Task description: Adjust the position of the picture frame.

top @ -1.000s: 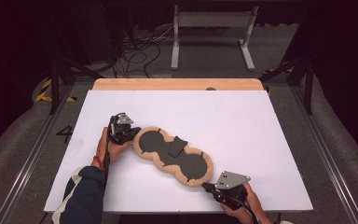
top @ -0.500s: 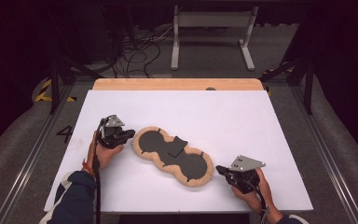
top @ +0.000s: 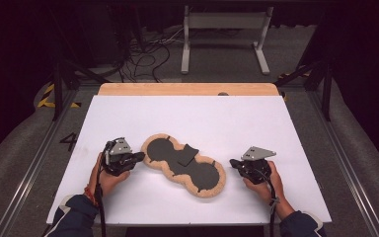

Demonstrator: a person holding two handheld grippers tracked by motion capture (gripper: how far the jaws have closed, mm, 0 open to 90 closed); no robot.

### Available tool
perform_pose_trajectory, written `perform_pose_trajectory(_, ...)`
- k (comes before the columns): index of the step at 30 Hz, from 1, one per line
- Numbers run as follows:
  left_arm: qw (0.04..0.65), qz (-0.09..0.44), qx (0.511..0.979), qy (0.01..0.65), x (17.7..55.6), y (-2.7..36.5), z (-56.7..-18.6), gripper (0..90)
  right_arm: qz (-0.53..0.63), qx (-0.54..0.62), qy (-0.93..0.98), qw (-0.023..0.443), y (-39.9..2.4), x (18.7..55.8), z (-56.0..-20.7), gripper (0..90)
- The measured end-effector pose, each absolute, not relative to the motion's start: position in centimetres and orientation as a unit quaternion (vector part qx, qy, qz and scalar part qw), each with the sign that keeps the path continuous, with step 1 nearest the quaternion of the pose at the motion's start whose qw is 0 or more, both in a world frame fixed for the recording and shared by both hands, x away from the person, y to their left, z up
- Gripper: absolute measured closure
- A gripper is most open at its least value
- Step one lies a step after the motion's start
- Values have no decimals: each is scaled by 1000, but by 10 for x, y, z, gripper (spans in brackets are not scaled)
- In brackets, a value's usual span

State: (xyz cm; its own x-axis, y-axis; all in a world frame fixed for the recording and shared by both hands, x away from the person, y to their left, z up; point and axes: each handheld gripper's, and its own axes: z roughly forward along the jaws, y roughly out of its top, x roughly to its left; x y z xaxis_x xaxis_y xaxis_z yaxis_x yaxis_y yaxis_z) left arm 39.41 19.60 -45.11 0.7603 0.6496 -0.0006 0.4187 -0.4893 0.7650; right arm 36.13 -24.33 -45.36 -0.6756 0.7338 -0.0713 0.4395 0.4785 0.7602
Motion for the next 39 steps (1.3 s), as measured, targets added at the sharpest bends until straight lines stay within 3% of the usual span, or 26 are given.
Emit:
perform_pose_trajectory(11, 397, 174, 835, 339, 415, 204, -450, 818, 365, 345, 844, 189, -232, 364, -459, 900)
perform_pose_trajectory(21, 430, 161, 807, 372, 451, 206, -443, 798, 365, 338, 847, 185, -230, 356, -454, 900)
perform_pose_trajectory(24, 401, 157, 827, 362, 453, 193, -450, 783, 363, 341, 846, 192, -230, 356, -455, 900)
perform_pose_trajectory(32, 380, 163, 834, 366, 453, 192, -454, 794, 367, 336, 848, 186, -226, 361, -459, 900)
perform_pose_trajectory(39, 371, 150, 845, 355, 415, 204, -460, 836, 365, 336, 848, 186, -224, 367, -459, 900)
